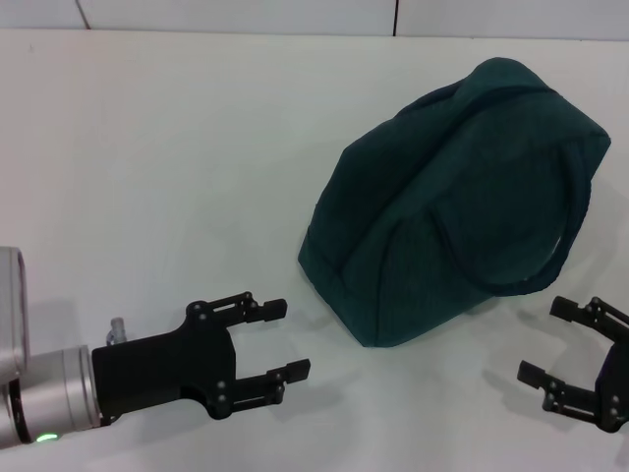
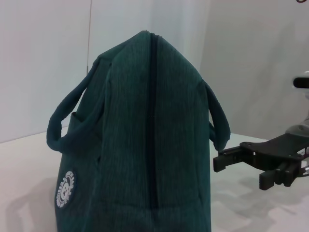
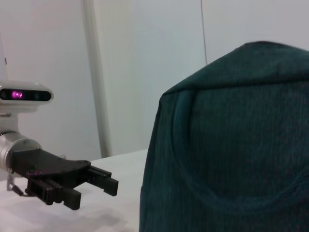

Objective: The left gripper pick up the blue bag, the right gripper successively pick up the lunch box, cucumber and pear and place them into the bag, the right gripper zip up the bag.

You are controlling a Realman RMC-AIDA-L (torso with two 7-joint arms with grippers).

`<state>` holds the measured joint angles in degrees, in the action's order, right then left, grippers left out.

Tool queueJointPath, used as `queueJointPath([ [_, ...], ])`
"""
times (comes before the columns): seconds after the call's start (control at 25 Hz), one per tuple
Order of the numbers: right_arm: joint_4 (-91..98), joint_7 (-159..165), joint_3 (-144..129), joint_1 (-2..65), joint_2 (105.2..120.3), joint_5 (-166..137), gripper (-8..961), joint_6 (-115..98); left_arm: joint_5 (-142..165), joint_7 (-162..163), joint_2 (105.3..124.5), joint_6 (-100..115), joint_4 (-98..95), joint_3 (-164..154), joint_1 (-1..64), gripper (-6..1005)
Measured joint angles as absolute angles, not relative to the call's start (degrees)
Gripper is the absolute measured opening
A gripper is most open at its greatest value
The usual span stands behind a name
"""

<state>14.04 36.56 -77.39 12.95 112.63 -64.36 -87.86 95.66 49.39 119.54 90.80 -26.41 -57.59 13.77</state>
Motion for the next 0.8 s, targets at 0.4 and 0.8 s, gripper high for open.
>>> queueJointPath([
  [0.4,14.06,36.56,-76.79,12.80,113.13,-64.49,874,-88.21,95.43,49.76,119.44,92.47,-26.49,-57.43,14.06,712],
  [0.8,14.13,36.99,-79.91,14.01,115.06,-64.91,874,-90.92,95.03,49.35,118.98,97.58,-26.88,-56.84,13.14,712],
])
